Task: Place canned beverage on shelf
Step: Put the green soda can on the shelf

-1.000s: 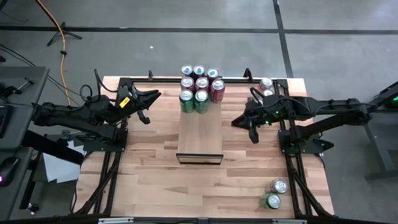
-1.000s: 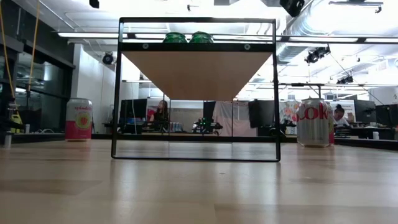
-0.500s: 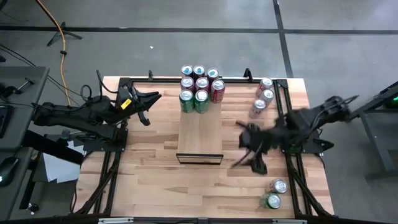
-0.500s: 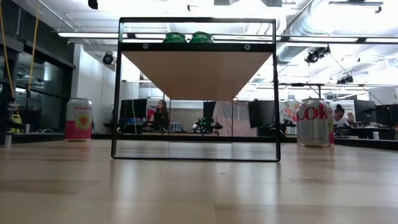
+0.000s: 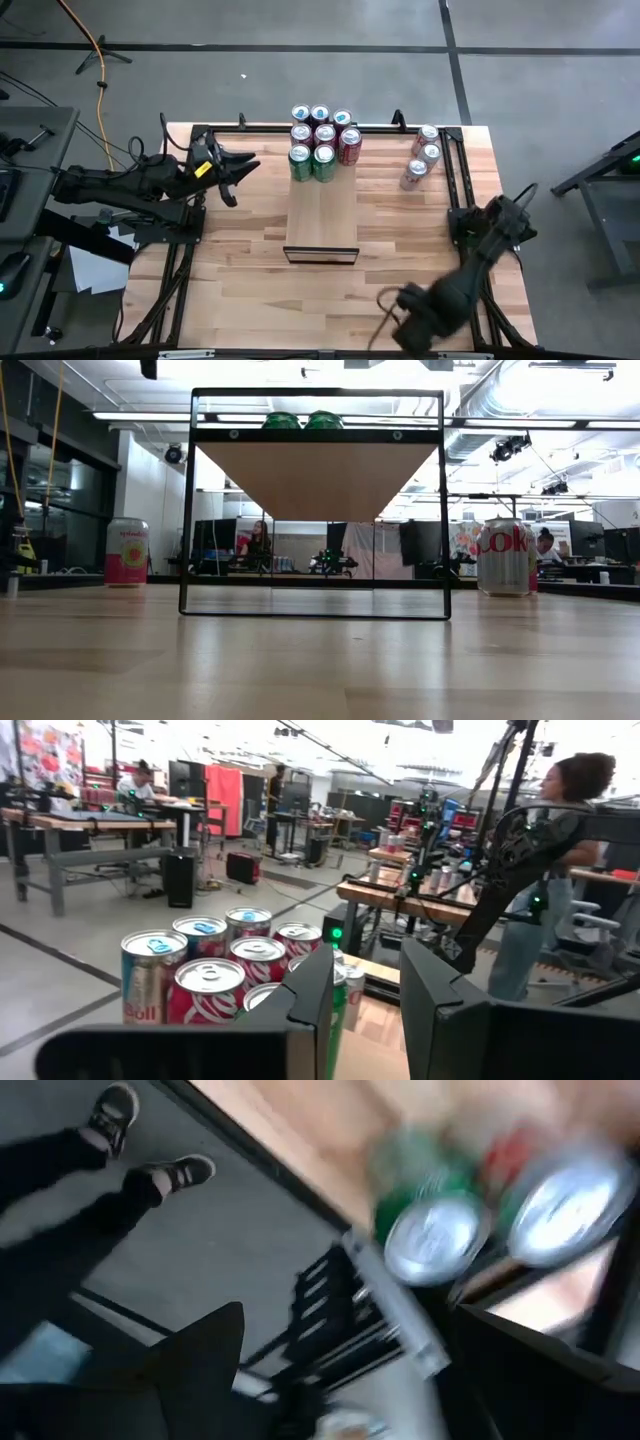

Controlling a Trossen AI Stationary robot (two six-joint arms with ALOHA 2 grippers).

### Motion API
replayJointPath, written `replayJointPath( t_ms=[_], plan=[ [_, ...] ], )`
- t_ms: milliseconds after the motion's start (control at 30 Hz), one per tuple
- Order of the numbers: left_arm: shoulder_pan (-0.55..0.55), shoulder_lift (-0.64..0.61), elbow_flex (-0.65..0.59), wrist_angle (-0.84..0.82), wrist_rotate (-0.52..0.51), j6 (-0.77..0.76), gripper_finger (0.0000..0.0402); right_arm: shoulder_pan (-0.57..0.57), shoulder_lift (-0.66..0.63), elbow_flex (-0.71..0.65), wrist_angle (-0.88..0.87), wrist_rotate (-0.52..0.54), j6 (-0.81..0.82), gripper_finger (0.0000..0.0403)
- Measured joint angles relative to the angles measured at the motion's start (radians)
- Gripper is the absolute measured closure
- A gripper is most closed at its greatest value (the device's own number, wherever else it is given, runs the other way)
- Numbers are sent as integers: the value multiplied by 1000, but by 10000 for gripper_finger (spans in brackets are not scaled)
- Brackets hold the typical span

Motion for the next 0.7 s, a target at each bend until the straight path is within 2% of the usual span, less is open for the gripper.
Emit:
replayJointPath(
  t_ms=[167, 333, 500, 700],
  plan=[
    [0, 0, 0, -7, 4, 0, 334, 94, 20, 0, 56, 28, 339, 56],
    [0, 0, 0, -15, 4, 0, 330, 180, 20, 0, -7, 147, 656, 56],
    [0, 0, 0, -14, 4, 0, 330, 193, 18, -70, -14, 171, 665, 56],
    [0, 0, 0, -14, 4, 0, 330, 180, 5, -206, 126, 185, 662, 57]
  ],
)
